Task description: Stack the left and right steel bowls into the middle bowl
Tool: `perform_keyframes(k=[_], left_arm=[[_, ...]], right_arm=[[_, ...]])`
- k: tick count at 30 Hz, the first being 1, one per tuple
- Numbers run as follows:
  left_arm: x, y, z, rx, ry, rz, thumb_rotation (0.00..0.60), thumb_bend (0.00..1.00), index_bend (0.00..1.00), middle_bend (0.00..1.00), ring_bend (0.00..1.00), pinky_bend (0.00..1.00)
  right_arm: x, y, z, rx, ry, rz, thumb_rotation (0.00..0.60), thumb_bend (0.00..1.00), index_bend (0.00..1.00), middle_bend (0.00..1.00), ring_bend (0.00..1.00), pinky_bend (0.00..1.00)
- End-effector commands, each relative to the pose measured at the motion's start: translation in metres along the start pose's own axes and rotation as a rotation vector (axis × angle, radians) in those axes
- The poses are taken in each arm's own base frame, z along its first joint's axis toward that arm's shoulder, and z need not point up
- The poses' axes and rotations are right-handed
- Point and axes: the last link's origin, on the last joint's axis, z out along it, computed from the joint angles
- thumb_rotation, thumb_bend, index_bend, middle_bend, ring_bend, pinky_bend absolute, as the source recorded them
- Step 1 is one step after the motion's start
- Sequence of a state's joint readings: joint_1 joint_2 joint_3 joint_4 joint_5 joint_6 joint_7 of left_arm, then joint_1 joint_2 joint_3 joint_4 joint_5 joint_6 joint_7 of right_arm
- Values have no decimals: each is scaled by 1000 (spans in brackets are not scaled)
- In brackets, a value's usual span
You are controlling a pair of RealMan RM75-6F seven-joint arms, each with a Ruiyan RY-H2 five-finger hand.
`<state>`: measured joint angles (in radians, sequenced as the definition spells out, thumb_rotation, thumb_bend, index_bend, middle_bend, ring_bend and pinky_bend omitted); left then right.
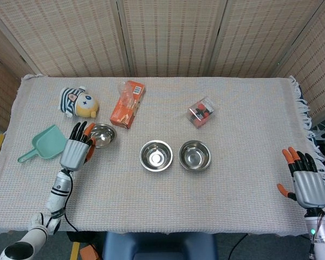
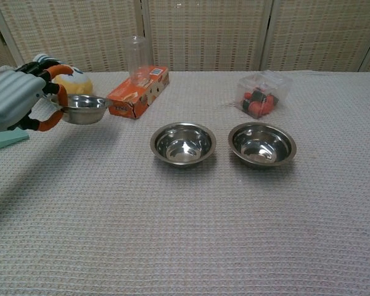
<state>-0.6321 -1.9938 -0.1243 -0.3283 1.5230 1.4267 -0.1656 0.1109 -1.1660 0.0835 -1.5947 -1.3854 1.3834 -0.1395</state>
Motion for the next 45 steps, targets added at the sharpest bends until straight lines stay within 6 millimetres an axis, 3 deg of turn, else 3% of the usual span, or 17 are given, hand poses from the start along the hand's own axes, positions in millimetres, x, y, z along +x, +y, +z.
perform_keyframes(k=[1,12,16,22,25,27,28,31,33,41,45], left_arm=[[4,14,10,-23,38,-30,600,481,723,67,19,99],[8,102,23,-186,84,-169,600,480,705,57,0,100],[5,124,22,-243,65,-165,600,480,701,57,0,99],[-1,143,21,-280,29,-151,600,481,686,55,0,100],[-3,150,20,-299,20,-136,600,481,678,54,0,99],[-5,152,19,-305,5,-118,600,480,609,41,0,99],[-8,153,18,-307,-12,-103,600,480,546,30,0,99],[-13,152,19,-295,-65,-80,600,480,123,0,0,95],[-12,151,19,-291,-81,-78,600,477,3,0,0,92],[-4,148,16,-299,-153,-117,600,453,0,0,0,92],[17,128,4,-306,-262,-169,600,435,0,0,0,92]], right_arm=[[1,0,0,-1,0,2,600,104,0,0,0,0],[13,7,-4,-27,36,19,600,104,0,0,0,0],[15,8,-6,-29,37,25,600,104,0,0,0,0],[19,10,-8,-31,48,35,600,104,0,0,0,0],[20,10,-8,-32,50,39,600,104,0,0,0,0],[20,10,-8,-31,51,40,600,104,0,0,0,0],[20,10,-8,-31,51,40,600,105,0,0,0,0],[20,10,-9,-30,50,41,600,104,0,0,0,0],[21,10,-9,-29,52,41,600,104,0,0,0,0],[20,9,-9,-26,50,38,600,104,0,0,0,0],[13,6,-6,-17,30,18,600,104,0,0,0,0]])
